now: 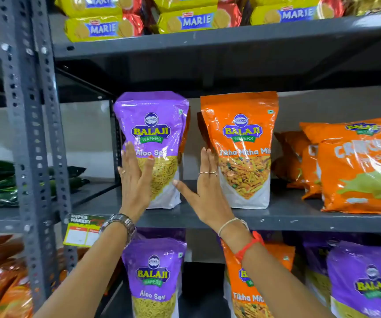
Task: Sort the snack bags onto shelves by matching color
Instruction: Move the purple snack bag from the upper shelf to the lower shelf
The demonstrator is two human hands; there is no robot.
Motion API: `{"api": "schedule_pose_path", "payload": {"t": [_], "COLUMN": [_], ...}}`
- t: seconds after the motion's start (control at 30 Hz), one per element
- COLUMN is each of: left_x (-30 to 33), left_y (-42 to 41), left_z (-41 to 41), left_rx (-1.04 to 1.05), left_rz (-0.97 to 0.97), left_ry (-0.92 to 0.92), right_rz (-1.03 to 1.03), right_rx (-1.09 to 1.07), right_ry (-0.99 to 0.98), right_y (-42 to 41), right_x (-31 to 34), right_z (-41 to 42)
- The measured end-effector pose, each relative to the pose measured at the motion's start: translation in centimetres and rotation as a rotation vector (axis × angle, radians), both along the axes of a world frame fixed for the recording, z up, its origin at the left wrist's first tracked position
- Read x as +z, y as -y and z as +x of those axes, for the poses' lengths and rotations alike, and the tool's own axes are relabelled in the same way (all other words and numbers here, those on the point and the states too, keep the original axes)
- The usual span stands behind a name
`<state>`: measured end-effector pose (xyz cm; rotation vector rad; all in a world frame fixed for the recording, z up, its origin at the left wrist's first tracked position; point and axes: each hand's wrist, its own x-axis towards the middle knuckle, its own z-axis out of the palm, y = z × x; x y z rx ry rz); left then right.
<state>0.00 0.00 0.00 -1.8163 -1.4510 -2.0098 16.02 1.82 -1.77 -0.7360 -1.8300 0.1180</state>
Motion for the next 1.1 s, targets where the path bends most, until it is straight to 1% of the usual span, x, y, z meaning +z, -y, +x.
{"api": "schedule_pose_path", "payload": {"t": [0.07, 0.13, 0.2, 0.27, 0.3, 0.4, 0.53, 0.67, 0.73, 0.87, 0.93, 1.1], "left_x": [0.3, -0.2, -1.2, -1.7, -1.3, -0.9, -1.2, -1.3, -1.4, -1.6, -1.8, -2.3], "left_y": [-0.3, -2.1, -4.2, -5.5, -5.0, -4.3, -4.4, -2.8, -1.6, 1.5, 3.2, 7.5], "left_z": [-0.8, -3.2, -5.4, -6.5, -5.9, -5.4, -6.2, -5.3, -5.1, -4.1, -3.3, -0.9], "left_rx": [-0.13, -0.225, -0.317, -0.395, -0.41, -0.377, -0.379, -0.481, -0.541, -0.584, -0.565, -0.441], "left_rz": [-0.01, -0.055, -0.176, -0.248, -0.248, -0.262, -0.322, -0.317, -0.325, -0.362, -0.371, -0.353], "left_ry": [0.245, 0.412, 0.568, 0.651, 0.671, 0.627, 0.588, 0.509, 0.461, 0.4, 0.385, 0.357], "right_rz": [-0.119, -0.248, -0.367, -0.433, -0.445, -0.466, -0.494, -0.54, -0.536, -0.486, -0.459, -0.412], "right_rx": [0.095, 0.15, 0.174, 0.205, 0.219, 0.264, 0.255, 0.265, 0.283, 0.294, 0.293, 0.348], "right_ry": [-0.015, -0.02, -0.084, -0.149, -0.165, -0.153, -0.158, -0.195, -0.212, -0.26, -0.286, -0.288], "right_y": [-0.6, -1.4, -2.0, -3.2, -3.5, -3.9, -3.8, -3.5, -2.9, -1.3, -0.4, 2.6], "right_x": [0.3, 0.6, 0.9, 0.8, 0.7, 0.4, 0.5, 0.4, 0.2, -0.2, -0.5, -1.7], "right_z": [-1.5, -3.5, -5.1, -6.1, -6.5, -6.9, -6.7, -5.9, -5.2, -3.7, -2.8, 0.1]}}
